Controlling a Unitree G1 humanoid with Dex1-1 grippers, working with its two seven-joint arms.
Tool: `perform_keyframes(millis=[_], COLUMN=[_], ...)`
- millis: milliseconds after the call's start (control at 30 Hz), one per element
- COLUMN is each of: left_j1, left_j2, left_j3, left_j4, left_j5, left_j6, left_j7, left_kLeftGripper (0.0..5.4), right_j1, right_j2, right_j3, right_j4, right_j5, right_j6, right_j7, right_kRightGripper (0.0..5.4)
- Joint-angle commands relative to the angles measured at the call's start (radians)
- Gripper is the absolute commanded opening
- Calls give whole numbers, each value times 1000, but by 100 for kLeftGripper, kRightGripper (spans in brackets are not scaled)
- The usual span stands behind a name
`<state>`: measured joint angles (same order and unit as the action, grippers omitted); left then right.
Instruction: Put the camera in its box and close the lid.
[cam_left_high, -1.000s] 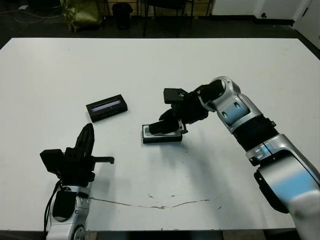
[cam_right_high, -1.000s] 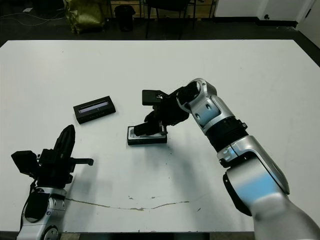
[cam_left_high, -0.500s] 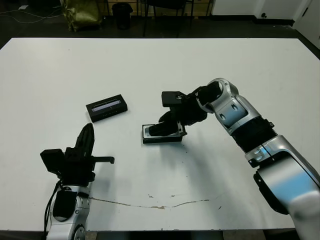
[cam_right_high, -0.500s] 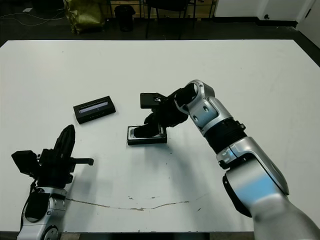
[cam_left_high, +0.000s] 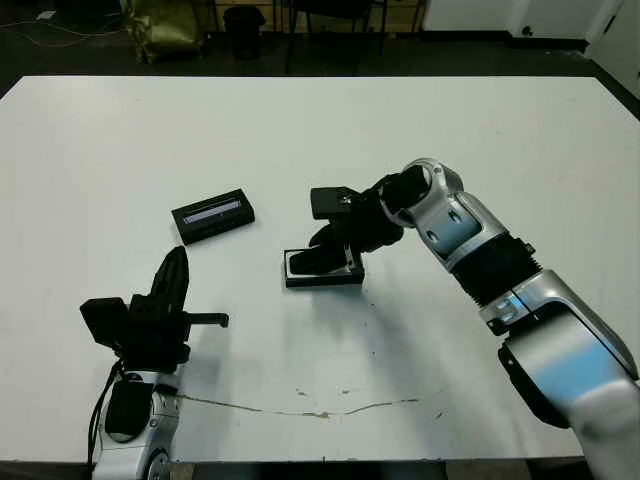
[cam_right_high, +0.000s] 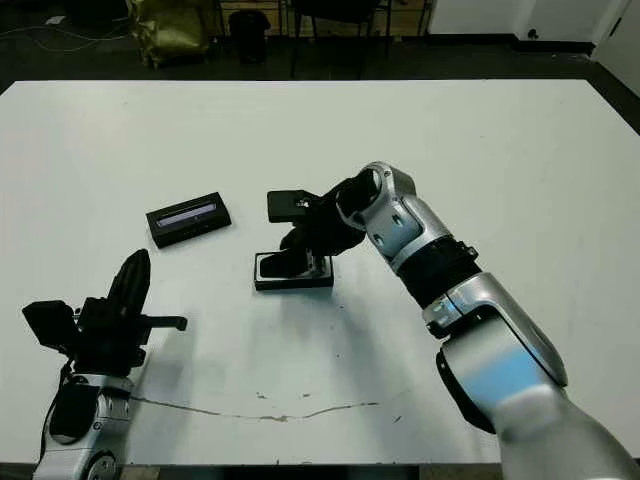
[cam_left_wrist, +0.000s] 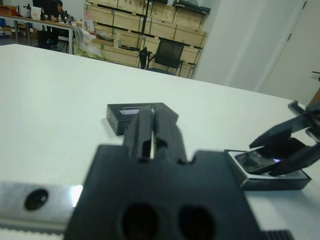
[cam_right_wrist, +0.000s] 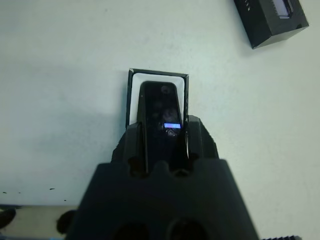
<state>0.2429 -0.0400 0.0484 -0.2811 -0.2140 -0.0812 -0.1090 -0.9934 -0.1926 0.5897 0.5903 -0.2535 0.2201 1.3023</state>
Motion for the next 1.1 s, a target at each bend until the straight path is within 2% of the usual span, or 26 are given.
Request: perform_keyframes(millis=[33,233,467,767,967,1100], left_j1=[16,16,13,16,15,16], left_j2=[5,4,8,6,6,8], left_j3=[1,0,2,2,2,1], left_j4=[6,8,18,11,16,7], left_j5=[2,12,9,18,20,24], left_j6=[15,9,4,7,3,14], left_j7=[4,10,4,12,11,15], left_kLeftGripper=[0,0,0,0,0,0], right_j1=[16,35,63,18,-4,-24], right_j2=[24,33,36,-4,-26,-27], right_j3=[31,33,-14,-38,-77,-107], right_j4=[12,-5,-17,-4,10,32], right_j5=[-18,-26,1,-3,9,21], right_j6=[8,25,-15,-125,-149,-118], right_j7=[-6,-22,-70,-76,-83,-85], right_kRightGripper=[72,70,69,270,401,491])
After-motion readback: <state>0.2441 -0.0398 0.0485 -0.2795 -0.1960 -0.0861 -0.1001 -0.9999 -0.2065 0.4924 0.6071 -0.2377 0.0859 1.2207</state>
